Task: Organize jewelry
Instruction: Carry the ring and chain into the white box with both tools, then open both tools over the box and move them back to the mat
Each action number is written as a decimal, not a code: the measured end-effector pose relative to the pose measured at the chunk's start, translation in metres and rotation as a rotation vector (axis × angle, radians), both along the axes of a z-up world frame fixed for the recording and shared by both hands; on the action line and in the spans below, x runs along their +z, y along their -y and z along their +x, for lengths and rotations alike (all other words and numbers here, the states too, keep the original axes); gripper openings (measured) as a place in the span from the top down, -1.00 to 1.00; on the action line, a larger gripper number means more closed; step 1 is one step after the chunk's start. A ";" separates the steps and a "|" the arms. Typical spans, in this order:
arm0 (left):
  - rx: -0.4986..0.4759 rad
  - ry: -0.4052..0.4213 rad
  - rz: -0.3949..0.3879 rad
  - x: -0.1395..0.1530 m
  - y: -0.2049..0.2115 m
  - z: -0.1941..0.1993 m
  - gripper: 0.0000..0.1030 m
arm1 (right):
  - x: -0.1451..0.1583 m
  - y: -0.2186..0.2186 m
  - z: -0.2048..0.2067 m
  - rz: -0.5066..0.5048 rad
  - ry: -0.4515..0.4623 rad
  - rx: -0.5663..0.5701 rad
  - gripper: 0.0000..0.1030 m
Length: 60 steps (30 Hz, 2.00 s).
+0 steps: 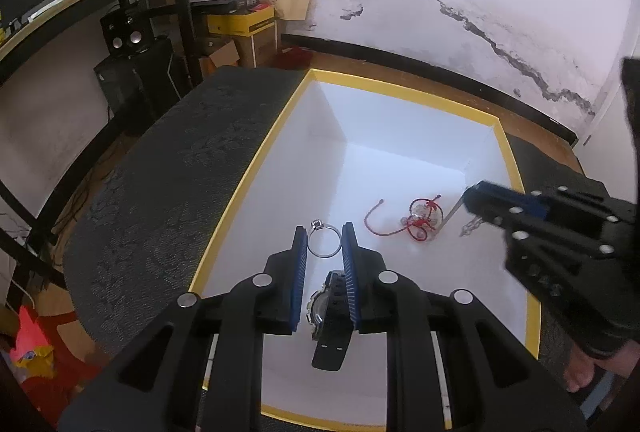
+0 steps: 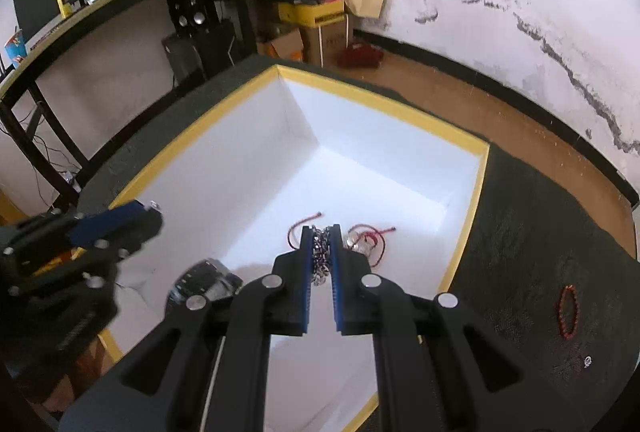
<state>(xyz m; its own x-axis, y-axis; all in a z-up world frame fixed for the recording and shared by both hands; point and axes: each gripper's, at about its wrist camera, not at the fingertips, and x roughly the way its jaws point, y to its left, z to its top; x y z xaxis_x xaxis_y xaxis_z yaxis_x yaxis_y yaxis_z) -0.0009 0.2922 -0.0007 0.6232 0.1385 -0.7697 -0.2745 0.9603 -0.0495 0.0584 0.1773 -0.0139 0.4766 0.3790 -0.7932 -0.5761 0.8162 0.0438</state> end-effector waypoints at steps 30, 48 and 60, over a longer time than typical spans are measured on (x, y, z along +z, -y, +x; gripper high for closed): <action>-0.055 -0.086 0.020 -0.024 0.028 0.029 0.64 | 0.042 0.060 -0.001 0.109 0.061 -0.059 -0.69; -0.048 -0.042 0.012 -0.005 0.045 0.027 -0.81 | 0.068 0.111 -0.017 0.155 0.095 -0.108 -0.71; -0.117 0.029 0.041 0.021 0.098 0.030 -0.87 | 0.077 0.219 -0.038 0.130 0.154 -0.297 -0.73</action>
